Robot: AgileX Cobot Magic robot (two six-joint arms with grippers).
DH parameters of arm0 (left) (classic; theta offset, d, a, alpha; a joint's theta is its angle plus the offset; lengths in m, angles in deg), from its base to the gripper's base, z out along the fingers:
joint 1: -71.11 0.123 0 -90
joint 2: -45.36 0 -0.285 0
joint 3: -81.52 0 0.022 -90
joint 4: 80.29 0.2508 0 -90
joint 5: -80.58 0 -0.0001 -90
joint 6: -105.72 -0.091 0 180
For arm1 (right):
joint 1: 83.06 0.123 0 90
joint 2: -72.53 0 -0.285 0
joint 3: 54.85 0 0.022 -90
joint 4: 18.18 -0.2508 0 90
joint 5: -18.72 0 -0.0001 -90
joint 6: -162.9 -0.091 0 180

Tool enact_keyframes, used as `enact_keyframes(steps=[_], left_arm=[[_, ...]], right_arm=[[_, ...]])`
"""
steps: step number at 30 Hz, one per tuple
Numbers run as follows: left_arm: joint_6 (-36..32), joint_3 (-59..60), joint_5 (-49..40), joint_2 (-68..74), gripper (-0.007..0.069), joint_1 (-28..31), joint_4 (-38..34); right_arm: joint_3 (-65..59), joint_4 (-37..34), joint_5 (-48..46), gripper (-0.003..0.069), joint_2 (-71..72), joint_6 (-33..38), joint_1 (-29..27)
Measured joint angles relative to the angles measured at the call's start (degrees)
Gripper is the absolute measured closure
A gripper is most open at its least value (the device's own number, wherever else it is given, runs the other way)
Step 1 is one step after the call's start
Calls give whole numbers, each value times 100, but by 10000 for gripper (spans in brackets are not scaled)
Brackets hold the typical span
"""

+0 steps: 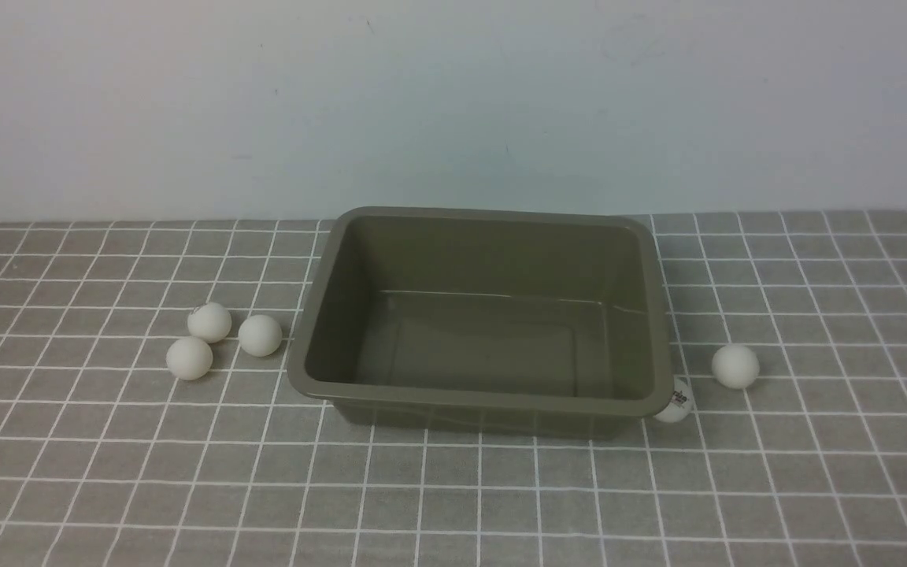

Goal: Put the table tennis balls into the box on the grey coffee tablecloth.
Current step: 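Reach for and grasp a ping pong ball on the table beside the basket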

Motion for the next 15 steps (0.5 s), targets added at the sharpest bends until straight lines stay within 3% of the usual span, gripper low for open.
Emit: enact_keyframes(steps=[3, 7, 10, 12, 15], left_arm=[[18, -32, 749, 0, 629, 0, -237], [18, -446, 464, 6, 629, 0, -90], [-20, -1603, -1101, 572, 629, 0, 578], [-27, -1925, -1631, 862, 629, 0, 689], [-244, -2939, -3456, 2077, 629, 0, 981]], right_arm=[[-6, 89, 36, 668, 0, 5, 0], [-32, -42, 251, 668, 0, -74, 0], [-66, -1428, 1384, 668, 0, -829, 0], [-66, -1832, 1672, 668, 0, -1048, 0], [-66, -2737, 2314, 668, 0, -1362, 0]])
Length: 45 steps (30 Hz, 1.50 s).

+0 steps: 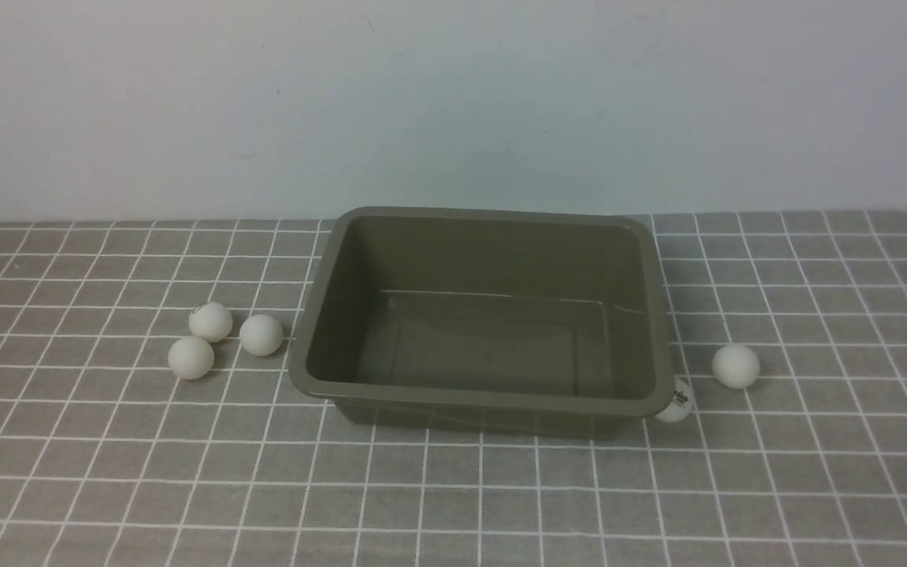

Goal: Put the table tennis balls into the box on the grey coffee tablecloth.
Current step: 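Reach for and grasp a ping pong ball on the table beside the basket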

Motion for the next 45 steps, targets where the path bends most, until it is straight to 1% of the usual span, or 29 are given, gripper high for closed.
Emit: enact_keyframes(steps=[1, 3, 6, 7, 8, 9, 10, 12, 13, 14, 17, 20, 21, 24, 26, 27, 28, 29, 30, 31, 32, 33, 34, 36, 37, 39, 45], left_arm=[[-184, -384, -745, 511, 629, 0, 102], [-493, -858, -1597, 1432, 629, 0, 257], [-791, -1197, -1985, 2374, 629, 0, 357], [-813, -1217, -1994, 2439, 629, 0, 368], [-1016, -1387, -2003, 2939, 629, 0, 438], [-1082, -1439, -1995, 3171, 629, 0, 475], [-1174, -1518, -1964, 3446, 629, 0, 522], [-1307, -1667, -1860, 3896, 629, 0, 589], [-1344, -1740, -1755, 4170, 629, 0, 625], [-1367, -1821, -1640, 4347, 629, 0, 659], [-1386, -2089, -1397, 4953, 629, 0, 792], [-1325, -2533, -1369, 5660, 620, 0, 858], [-1311, -2723, -1369, 5887, 608, 0, 870], [-1297, -3235, -1388, 6613, 552, 0, 982], [-1297, -3579, -1455, 7000, 502, 0, 1068], [-1297, -3579, -1455, 7041, 496, 0, 1077], [-1286, -3740, -1505, 7204, 468, 0, 1129], [-1241, -3914, -1555, 7463, 421, 0, 1242], [-1210, -3998, -1575, 7567, 396, 0, 1285], [-1139, -4125, -1614, 7731, 354, 0, 1393], [-1021, -4260, -1649, 7912, 293, 0, 1583], [-874, -4374, -1656, 8078, 253, 0, 1751], [-874, -4374, -1656, 8078, 253, 0, 1751], [-557, -4585, -1641, 8422, 165, 0, 2074], [-478, -4651, -1620, 8550, 141, 0, 2176], [-384, -4768, -1566, 8837, 106, 0, 2361], [-338, -5010, -1440, 9412, 92, 0, 2599]], right_arm=[[0, -141, 130, 668, 0, -28, 0], [0, -232, 205, 668, 0, -39, 0], [0, -253, 243, 668, 0, -59, 0], [0, -253, 243, 668, 0, -59, 0], [0, -225, 118, 668, 0, -80, 0], [12, -213, -97, 668, 0, -80, 4], [44, -190, -439, 668, -18, -80, 9], [308, -105, -1585, 668, -243, -2, 75], [595, -31, -2255, 668, -408, 161, 125], [889, 15, -2713, 668, -604, 344, 174], [1865, 59, -3734, 668, -1263, 940, 276], [3145, 77, -4907, 668, -2231, 1705, 301], [3689, 111, -5466, 668, -2699, 1980, 301], [4612, 252, -6431, 668, -3576, 2461, 301], [4988, 341, -6748, 668, -3947, 2577, 301], [5021, 350, -6770, 668, -4010, 2577, 301], [5135, 366, -6852, 668, -4090, 2595, 301], [5271, 380, -6913, 668, -4212, 2611, 301], [5293, 381, -6918, 668, -4234, 2618, 301], [5330, 393, -6918, 668, -4264, 2633, 301], [5348, 400, -6913, 668, -4264, 2647, 301], [5348, 400, -6919, 668, -4257, 2659, 301], [5354, 400, -6919, 668, -4257, 2658, 301], [5366, 400, -6919, 667, -4257, 2675, 301], [5367, 400, -6919, 667, -4257, 2679, 301], [5367, 400, -6912, 667, -4257, 2686, 301], [5367, 395, -6779, 666, -4257, 2711, 301]])
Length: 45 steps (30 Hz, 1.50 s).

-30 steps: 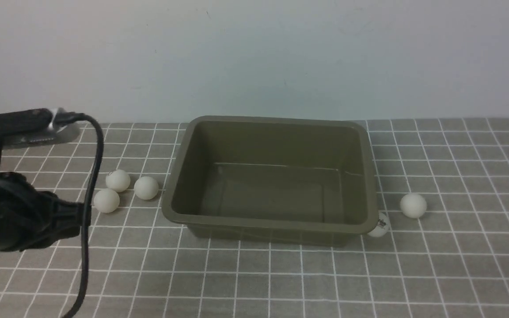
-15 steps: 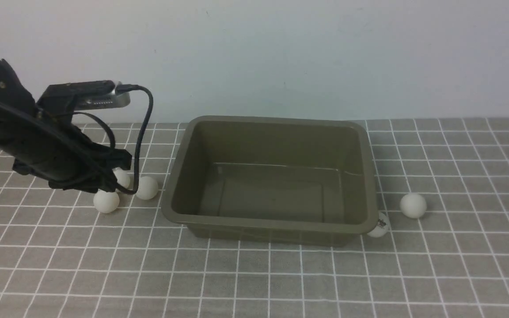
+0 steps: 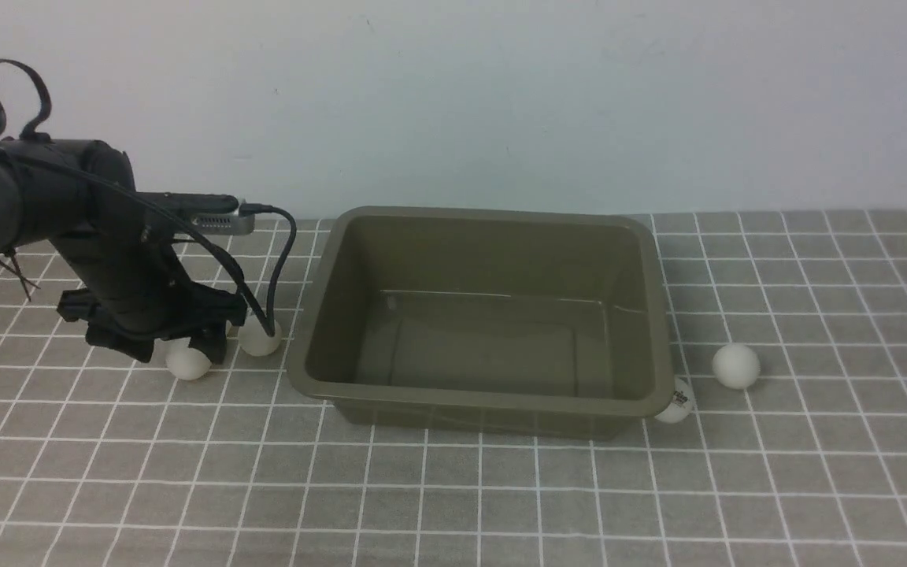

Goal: Put the table tennis balls into the box on the grey coffee tablecloth.
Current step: 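Reach for and grasp a ping pong ball on the table beside the basket, then reach for and grasp a ping pong ball on the table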

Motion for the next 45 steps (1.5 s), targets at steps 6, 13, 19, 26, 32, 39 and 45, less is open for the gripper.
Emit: enact_keyframes(steps=[6, 13, 19, 26, 32, 39, 45], left_arm=[[0, -54, 296, 225, 92, 0, 0], [155, -70, 70, 393, 282, 0, 0], [131, -71, -697, -123, 280, 0, 0], [-19, -71, -1035, -1511, 280, -137, -212], [-636, -122, -945, -1964, 280, -814, -1156], [-936, -826, -1030, -973, 280, -1861, -1568], [-848, -1654, -1581, -1, 224, -2036, -1562]], right_arm=[[0, 0, 128, 666, 0, 0, 0], [22, 45, 292, 666, -6, 0, 0], [387, 675, 460, 665, -562, -209, 4], [899, 1123, 550, 655, -1860, -562, 4], [1224, 1384, 1078, 577, -3113, -761, 4], [2111, 1077, 1273, 324, -4906, -766, 4], [2665, 980, 1163, 139, -6166, -746, 4]])
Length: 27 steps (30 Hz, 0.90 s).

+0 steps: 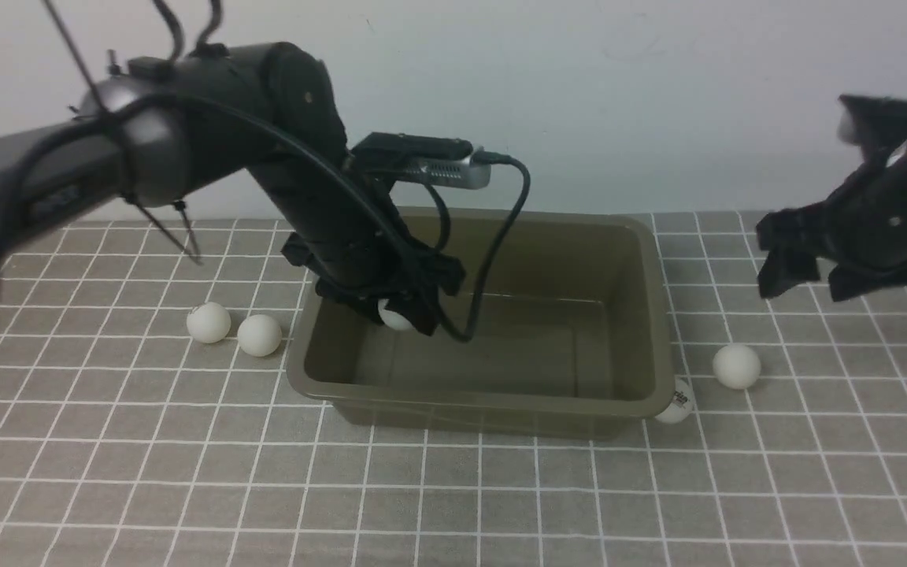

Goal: Put the table tennis balls into the box on the grey coffee tablecloth.
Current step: 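Reach for and grasp a ping pong ball on the table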

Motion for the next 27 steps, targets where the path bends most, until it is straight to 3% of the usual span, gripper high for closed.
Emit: enact_keyframes(steps=[5, 7, 10, 11, 15, 19, 27], left_arm=[[376, -547, -442, 303, 60, 0, 160], [542, -719, -565, 310, 52, 0, 321], [809, -1133, -873, 267, 135, 0, 927], [893, -1329, -1023, 215, 243, 6, 1260], [907, -1587, -1200, -27, 552, 97, 1875], [958, -1612, -1237, -257, 624, 535, 1929], [895, -1244, -1237, -684, 629, 1986, 1356]], right_arm=[[46, -197, -71, 105, -671, 76, 0], [46, -275, -71, 105, -785, 133, 0], [48, -500, 7, 105, -983, 172, 0], [52, -613, 79, 109, -1055, 207, 8], [59, -744, 194, 162, -1308, 300, 40], [95, -646, 268, 309, -1515, 419, 40], [71, -630, -6, 299, -402, 510, 42]])
